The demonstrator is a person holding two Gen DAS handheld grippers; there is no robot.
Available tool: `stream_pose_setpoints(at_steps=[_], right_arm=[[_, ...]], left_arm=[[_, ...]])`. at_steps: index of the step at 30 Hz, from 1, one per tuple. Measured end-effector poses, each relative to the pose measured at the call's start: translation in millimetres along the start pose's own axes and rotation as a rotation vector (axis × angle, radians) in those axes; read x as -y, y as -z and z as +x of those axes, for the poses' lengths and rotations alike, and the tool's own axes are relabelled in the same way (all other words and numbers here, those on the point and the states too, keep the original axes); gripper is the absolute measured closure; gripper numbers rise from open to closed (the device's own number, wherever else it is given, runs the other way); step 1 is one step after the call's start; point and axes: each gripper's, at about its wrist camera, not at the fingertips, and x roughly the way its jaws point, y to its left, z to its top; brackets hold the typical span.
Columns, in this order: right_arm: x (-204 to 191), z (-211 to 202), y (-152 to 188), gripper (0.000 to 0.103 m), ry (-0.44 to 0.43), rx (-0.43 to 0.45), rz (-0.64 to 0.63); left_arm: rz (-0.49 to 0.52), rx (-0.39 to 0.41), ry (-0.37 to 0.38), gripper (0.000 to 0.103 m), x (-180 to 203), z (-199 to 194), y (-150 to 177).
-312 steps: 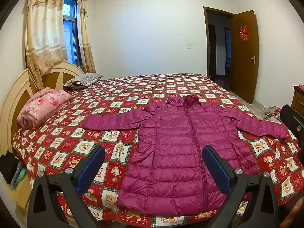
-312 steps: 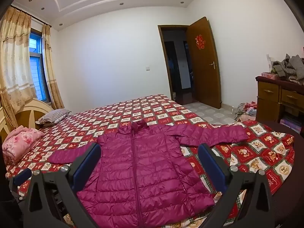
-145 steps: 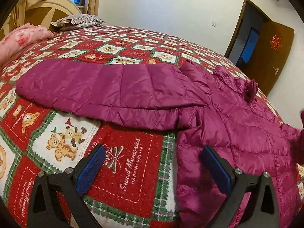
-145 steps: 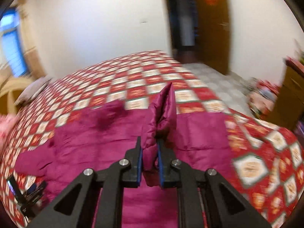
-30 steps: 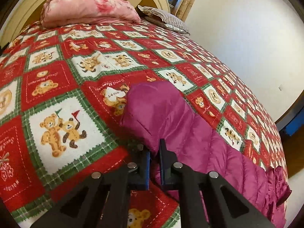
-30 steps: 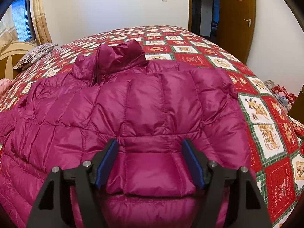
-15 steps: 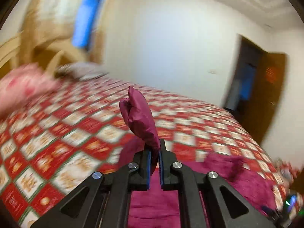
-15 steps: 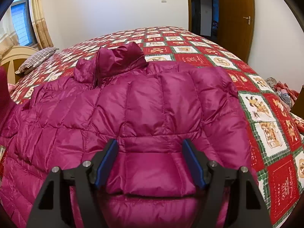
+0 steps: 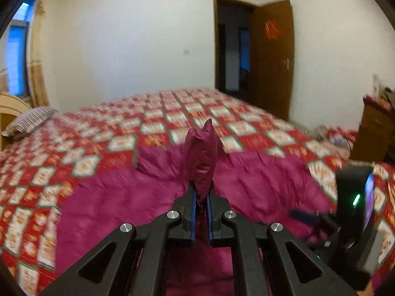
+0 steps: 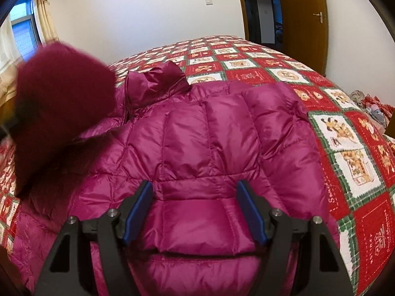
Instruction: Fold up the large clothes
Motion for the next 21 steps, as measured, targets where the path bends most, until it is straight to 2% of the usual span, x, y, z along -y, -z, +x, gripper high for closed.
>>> stream_pose_setpoints(at_steps=[4,7,9,11,13,17,20,21], right_arm=[[1,0,-1,0.029,-0.008,0.002,0.009],[2,0,0,0.029,-0.011,0.002,0.011],[2,0,0,0.029,-0.010,0.001,0.011],[1,0,-1,0.028,-0.009,-0.005,0.008],[0,0,-2,0.026,-0.009,-0.013,0.002],[9,-16,-5,0.026,-0.012,-0.010,0.045],[24,-49,-5,0.025,0.016,0.059,0.148],[28,-62,-6,0.023,-0.003,0.092,0.185]], left_arm=[[-0.049,-0.109,0.088,0.095,4,11,24],[-0.102,-0.141,0.110,0.090,0,2,33],[-0.133,-0.165,0.113,0.071,-5,-10,39],[-0.155,-0.155,0.092,0.032,-10,-27,47],[-0.156,-0.120,0.054,0.019,-14,-43,55],[-0.142,-0.131,0.016,0.018,-30,-62,66],[-0.174,-0.117,-0.072,0.018,-59,-77,79],[-0.192,-0.115,-0.100,0.018,-68,-79,85]])
